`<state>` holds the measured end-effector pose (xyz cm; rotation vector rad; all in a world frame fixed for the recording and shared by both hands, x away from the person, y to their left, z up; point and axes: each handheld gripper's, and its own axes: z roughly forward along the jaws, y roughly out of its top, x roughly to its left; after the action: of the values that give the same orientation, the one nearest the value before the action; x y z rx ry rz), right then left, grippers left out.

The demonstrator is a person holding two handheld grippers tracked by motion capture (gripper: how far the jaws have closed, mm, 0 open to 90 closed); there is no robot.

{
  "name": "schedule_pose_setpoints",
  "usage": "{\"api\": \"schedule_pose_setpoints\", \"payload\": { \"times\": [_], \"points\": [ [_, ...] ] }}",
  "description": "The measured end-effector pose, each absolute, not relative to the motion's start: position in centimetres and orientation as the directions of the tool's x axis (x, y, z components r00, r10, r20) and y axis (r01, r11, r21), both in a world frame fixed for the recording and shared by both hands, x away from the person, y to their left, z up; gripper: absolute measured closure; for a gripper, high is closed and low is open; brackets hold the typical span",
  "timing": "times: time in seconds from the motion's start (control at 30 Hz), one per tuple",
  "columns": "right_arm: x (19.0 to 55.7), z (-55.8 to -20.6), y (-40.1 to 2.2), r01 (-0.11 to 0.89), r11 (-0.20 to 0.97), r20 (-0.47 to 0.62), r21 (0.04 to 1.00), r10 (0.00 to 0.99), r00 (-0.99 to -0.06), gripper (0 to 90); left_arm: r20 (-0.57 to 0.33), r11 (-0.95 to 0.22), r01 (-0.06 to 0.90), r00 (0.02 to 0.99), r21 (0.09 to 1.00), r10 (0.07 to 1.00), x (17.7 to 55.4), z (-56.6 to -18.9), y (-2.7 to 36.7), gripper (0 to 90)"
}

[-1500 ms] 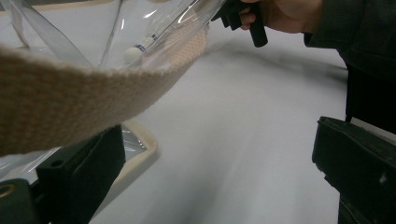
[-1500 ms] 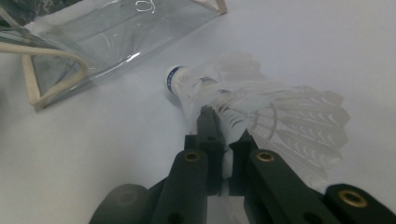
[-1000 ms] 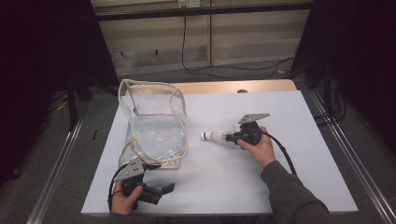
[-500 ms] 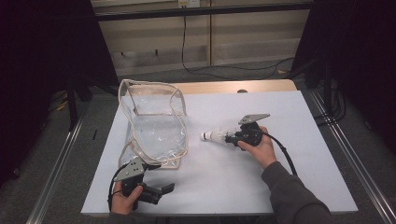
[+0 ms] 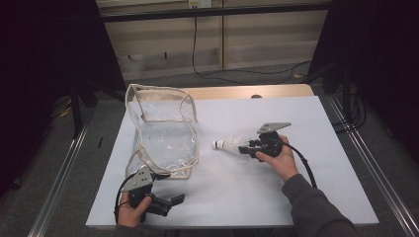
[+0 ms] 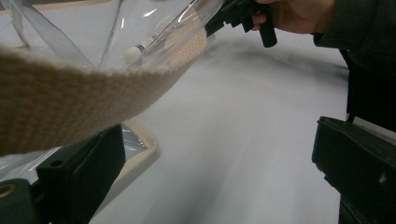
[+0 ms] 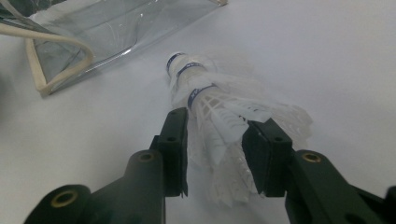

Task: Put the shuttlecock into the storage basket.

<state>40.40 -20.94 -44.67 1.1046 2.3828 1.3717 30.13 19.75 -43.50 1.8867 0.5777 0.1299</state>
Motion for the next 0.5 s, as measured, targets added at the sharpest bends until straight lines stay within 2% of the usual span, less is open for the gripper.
{"api": "schedule_pose_setpoints", "payload": {
  "times": [0.17,0.33,0.5],
  "points": [
    [40.05,-44.41,-21.37,0.511,0.29,0.2,0.809,0.681,-0.704,55.8,-0.179,-0.277,0.327,0.875,0.903,0.45,30.13,-43.5,19.75,2.5],
    [39.78,-44.26,-21.43,0.519,0.276,0.216,0.809,0.683,-0.698,40.1,-0.179,-0.278,0.328,0.875,0.903,0.451,30.12,-43.5,19.74,2.5],
    [39.69,-44.18,-21.45,0.521,0.264,0.225,0.812,0.682,-0.696,30.2,-0.178,-0.278,0.328,0.874,0.903,0.451,30.12,-43.5,19.73,2.5]
  ]
}}
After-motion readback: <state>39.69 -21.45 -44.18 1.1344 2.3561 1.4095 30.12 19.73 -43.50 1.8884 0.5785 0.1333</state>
